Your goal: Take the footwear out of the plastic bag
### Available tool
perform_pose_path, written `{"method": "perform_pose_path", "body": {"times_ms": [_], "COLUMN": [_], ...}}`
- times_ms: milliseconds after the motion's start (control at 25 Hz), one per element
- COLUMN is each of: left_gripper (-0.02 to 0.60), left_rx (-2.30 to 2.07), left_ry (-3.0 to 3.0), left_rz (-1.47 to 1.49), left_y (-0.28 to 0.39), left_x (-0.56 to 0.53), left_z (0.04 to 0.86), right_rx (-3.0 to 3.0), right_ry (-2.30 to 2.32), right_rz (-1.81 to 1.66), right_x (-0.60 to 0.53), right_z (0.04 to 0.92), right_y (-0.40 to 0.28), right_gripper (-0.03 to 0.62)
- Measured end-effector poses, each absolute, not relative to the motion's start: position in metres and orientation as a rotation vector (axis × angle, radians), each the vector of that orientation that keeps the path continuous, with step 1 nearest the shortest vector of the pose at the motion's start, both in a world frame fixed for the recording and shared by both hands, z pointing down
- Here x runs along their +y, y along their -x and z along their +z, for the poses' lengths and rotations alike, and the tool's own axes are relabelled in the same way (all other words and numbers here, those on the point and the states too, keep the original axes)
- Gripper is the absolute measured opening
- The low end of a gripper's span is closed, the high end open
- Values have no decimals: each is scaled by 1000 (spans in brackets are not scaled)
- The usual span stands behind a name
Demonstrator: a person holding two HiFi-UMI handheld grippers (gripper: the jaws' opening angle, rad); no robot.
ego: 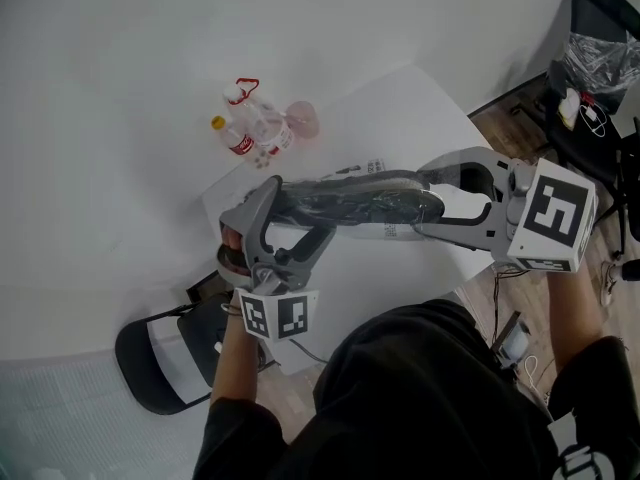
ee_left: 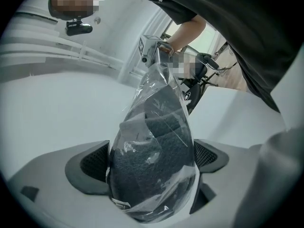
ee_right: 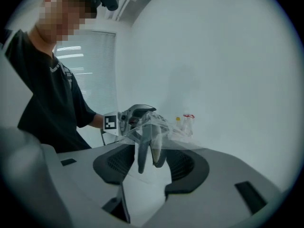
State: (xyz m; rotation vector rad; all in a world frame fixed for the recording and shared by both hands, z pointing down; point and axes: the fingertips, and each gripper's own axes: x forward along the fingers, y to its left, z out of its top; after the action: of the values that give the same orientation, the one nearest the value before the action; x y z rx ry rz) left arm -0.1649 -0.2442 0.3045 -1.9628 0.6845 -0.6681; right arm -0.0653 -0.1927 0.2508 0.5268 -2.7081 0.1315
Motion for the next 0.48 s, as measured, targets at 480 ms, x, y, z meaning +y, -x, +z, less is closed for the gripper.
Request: {"method": "perform_pose_path", "body": {"times_ms": [480], "left_gripper": [547], "left_rx": [612], "left_ry": [2011], "left_rz": [-652], "left_y": [153], "left_x": [-232], "left_z": [313], "right_rx": [-2648], "right_ry": [-453], "right_rz": [149], "right_x": [-192], "right_z": [281], "right_y": [83], "right_gripper": [129]}}
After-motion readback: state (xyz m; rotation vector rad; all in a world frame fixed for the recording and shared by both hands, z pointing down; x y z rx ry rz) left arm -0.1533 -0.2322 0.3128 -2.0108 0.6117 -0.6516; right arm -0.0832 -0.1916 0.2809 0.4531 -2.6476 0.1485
